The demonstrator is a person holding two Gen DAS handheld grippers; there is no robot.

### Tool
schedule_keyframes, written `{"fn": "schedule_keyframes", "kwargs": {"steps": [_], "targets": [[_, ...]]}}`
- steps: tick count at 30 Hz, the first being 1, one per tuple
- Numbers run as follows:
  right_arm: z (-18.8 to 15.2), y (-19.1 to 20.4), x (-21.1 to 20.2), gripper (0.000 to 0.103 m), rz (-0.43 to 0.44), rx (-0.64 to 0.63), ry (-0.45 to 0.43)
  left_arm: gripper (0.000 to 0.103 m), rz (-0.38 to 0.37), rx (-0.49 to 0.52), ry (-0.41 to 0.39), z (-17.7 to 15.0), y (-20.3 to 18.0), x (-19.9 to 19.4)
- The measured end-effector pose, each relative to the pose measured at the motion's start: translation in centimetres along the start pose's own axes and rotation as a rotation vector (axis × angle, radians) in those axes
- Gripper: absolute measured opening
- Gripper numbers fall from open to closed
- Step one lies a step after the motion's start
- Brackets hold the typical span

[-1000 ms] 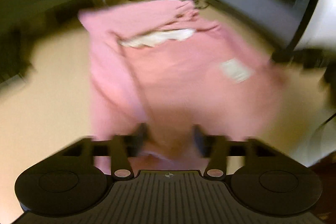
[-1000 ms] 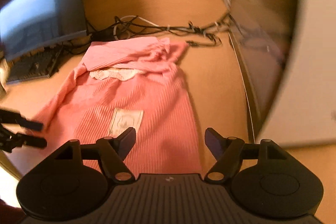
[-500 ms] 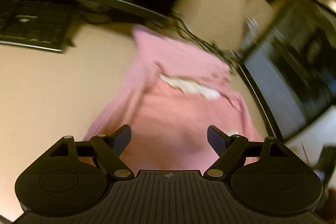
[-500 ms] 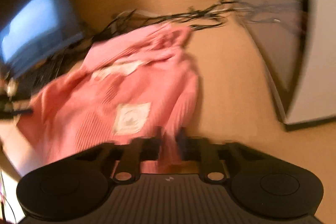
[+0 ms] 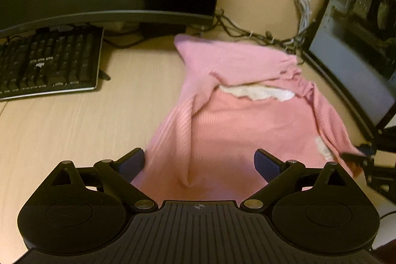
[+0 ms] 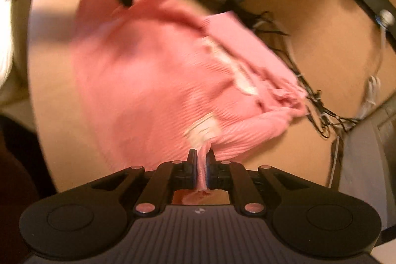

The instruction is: Fold clothes

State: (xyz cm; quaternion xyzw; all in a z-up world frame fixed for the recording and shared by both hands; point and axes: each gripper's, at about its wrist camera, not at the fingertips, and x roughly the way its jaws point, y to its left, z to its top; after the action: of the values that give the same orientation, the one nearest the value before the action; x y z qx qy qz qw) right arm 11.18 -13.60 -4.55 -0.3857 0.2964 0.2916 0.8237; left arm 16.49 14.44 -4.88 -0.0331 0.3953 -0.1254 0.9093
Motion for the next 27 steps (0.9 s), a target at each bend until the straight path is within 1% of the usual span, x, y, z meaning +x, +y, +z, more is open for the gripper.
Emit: {"fn": "schedule_keyframes", "kwargs": {"steps": [2,5,8,10,11,12,13,14,16,17,18,19,20,22,23,24,25,27], "targets": [[-0.2,0.2,-0.2,0.007,-0.012,-0.012,0.001,0.099,0.015,-0.032,0.002,-0.5,0.5,0.2],[-0.5,-0.5,-0.3,0.007,-0.001,0.049,0.013,0.099,0.052,-0.117,-0.002,-1.3,1.4,0.6],[-0.6,-1.1,-0.3,0.007,0.009,0.101,0.02,0.099,0.091,-0.206,-0.032,-1.8,2.3,1.0],[-0.7,-1.4,-0.3,0.007,0.017,0.119,0.021,0.097,0.097,-0.2,-0.057,-1.8,2.3,1.0],[-0.6,-1.6,-0.1,0.007,0.023,0.13,0.023,0.083,0.098,-0.188,-0.068,-1.8,2.2,1.1],[-0.6,-1.7,-0.1,0.007,0.022,0.137,0.025,0.054,0.099,-0.166,-0.072,-1.7,1.9,1.1],[-0.5,-1.9,-0.2,0.007,0.02,0.144,0.027,0.043,0.1,-0.128,-0.067,-1.6,1.4,1.1],[-0.4,-1.9,-0.4,0.007,0.011,0.136,0.024,0.034,0.092,-0.084,-0.063,-1.5,0.8,1.1],[-0.2,-1.8,-1.2,0.007,0.001,0.098,0.012,0.03,0.046,0.032,-0.059,-1.6,-0.9,0.6],[-0.1,-1.7,-1.5,0.007,0.007,0.073,0.012,0.027,0.019,0.108,-0.056,-1.8,-2.0,0.4],[-0.1,-1.4,-1.6,0.007,0.021,0.041,0.019,0.027,-0.013,0.184,-0.048,-2.0,-3.1,0.1],[-0.1,-0.9,-1.6,0.007,0.032,0.003,0.028,0.027,-0.052,0.229,-0.031,-2.2,-4.0,0.1],[-0.2,-0.4,-1.5,0.007,0.035,-0.044,0.038,0.028,-0.097,0.247,-0.007,-2.4,-4.6,0.2],[-0.5,0.5,-1.3,0.008,0.035,-0.137,0.051,0.034,-0.171,0.251,0.039,-2.7,-5.2,0.6],[-0.5,1.0,-1.4,0.008,0.03,-0.178,0.05,0.04,-0.202,0.245,0.062,-2.8,-5.4,0.9],[-0.6,1.5,-1.5,0.011,0.026,-0.218,0.048,0.049,-0.231,0.235,0.082,-2.9,-5.5,1.2],[-0.5,1.7,-1.6,0.011,0.027,-0.241,0.048,0.054,-0.256,0.221,0.093,-3.0,-5.4,1.4],[-0.2,2.0,-1.5,0.011,0.032,-0.264,0.046,0.073,-0.303,0.191,0.111,-3.1,-5.4,1.7]]}}
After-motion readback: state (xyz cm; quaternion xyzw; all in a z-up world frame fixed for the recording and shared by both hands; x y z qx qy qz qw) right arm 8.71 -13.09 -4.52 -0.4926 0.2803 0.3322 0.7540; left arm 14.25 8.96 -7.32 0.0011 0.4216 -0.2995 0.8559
